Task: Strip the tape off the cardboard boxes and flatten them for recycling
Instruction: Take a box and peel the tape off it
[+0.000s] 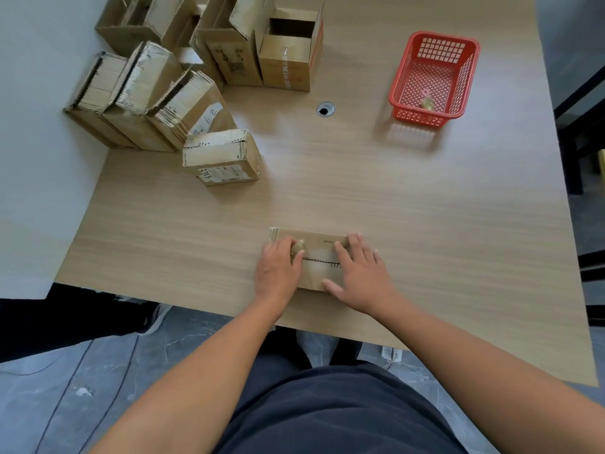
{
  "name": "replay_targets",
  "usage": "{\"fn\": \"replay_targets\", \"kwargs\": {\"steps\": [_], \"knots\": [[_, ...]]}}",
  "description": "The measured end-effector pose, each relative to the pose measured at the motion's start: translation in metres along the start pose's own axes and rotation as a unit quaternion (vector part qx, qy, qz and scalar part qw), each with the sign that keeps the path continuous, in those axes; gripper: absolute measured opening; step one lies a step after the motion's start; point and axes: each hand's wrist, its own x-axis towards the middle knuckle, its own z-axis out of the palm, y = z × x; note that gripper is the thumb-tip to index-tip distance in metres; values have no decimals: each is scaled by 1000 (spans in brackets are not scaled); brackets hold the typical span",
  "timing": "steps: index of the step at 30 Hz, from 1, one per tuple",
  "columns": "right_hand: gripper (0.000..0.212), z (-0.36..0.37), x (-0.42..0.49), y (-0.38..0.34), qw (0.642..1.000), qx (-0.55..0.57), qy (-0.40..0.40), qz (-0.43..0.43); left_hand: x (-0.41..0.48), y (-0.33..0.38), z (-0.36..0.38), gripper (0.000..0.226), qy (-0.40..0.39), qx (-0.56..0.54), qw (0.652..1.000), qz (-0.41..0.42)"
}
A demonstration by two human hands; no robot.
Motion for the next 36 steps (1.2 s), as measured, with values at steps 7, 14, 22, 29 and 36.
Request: {"fn": "replay_targets", "kwargs": {"steps": [7, 14, 22, 29, 36], "knots": [[98, 7, 6, -36, 996, -58, -9, 73, -3, -21, -13, 25, -26, -16, 996, 78], [97, -2, 9, -46, 990, -56, -46, 124, 15, -47, -27, 55, -55, 59, 988, 131], [97, -1, 4, -62, 984, 12, -36, 173, 15, -61, -34, 41, -106, -85, 982, 134], [99, -8, 12, -68, 979, 11, -60, 196, 25, -87, -36, 34, -112, -106, 977, 149], [100, -8, 15, -69, 977, 4, -67, 204, 34, -84, -37, 38, -103, -107, 976, 157]]}}
